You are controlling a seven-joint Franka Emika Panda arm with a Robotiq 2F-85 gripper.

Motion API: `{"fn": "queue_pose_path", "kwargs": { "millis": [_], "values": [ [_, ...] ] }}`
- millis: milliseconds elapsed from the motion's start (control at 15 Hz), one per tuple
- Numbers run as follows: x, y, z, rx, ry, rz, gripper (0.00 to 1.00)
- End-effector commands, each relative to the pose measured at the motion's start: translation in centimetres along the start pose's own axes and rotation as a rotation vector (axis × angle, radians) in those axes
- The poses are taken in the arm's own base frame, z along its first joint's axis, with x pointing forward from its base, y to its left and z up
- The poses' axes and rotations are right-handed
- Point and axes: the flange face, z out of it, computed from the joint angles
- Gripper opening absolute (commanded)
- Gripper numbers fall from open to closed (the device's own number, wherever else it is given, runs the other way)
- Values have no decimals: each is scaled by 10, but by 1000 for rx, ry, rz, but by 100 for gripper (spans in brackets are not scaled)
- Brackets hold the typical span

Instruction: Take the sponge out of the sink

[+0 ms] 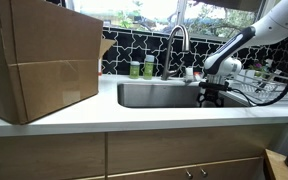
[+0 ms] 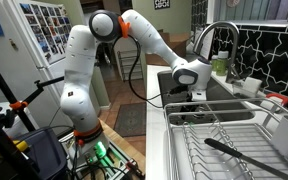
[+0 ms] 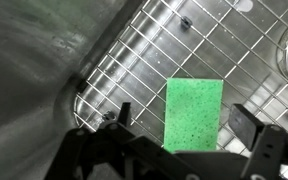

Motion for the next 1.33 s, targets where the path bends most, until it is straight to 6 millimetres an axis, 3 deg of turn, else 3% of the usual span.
{"fn": "queue_pose_path", "kwargs": {
  "millis": [0, 933, 1000, 1133, 1200, 1267],
  "values": [
    [15, -19, 25, -29, 30, 41, 100],
    [38, -71, 89, -47, 86, 72, 100],
    [39, -74, 91, -49, 89, 70, 98],
    [40, -79, 94, -51, 93, 69, 73],
    [41, -80, 96, -51, 94, 69, 72],
    [41, -82, 96, -51, 95, 70, 65]
  ]
}}
